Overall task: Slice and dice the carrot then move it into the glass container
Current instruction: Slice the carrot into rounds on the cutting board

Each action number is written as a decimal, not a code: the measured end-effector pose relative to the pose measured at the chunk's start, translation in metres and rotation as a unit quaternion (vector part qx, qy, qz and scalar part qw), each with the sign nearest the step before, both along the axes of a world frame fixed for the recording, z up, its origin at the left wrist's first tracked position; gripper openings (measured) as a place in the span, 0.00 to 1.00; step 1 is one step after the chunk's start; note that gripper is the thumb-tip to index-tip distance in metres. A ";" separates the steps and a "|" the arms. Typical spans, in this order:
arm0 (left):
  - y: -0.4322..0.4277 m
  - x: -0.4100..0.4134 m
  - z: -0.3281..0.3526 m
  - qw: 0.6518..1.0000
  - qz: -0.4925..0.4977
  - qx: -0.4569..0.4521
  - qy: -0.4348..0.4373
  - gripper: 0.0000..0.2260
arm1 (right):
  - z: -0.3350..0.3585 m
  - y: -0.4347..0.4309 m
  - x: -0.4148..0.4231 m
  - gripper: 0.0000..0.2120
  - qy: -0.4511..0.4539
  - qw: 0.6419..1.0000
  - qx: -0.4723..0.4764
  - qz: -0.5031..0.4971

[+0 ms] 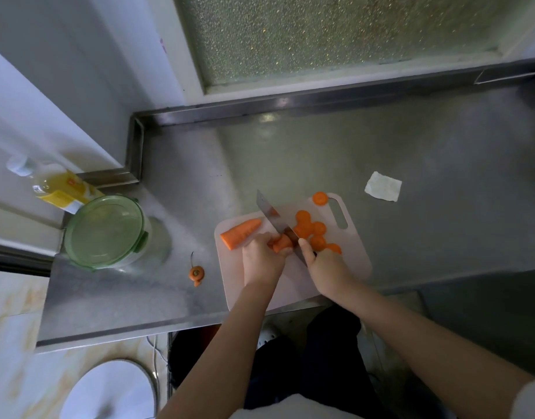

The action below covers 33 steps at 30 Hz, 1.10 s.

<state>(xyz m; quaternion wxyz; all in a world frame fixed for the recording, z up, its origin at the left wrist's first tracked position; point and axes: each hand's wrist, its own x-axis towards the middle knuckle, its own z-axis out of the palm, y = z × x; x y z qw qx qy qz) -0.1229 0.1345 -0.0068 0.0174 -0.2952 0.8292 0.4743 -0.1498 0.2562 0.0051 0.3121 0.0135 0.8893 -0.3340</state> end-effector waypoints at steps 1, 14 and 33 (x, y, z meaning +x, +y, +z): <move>0.000 0.000 0.000 1.000 0.002 0.002 0.002 0.06 | 0.001 -0.001 -0.001 0.26 0.001 1.000 0.003 0.013; 0.005 0.003 0.007 0.999 0.052 0.014 0.007 0.11 | -0.001 0.002 -0.008 0.31 0.028 1.000 -0.003 0.008; 0.004 0.005 0.009 0.998 0.056 0.013 0.014 0.22 | 0.018 0.003 -0.003 0.31 0.067 0.997 -0.016 0.028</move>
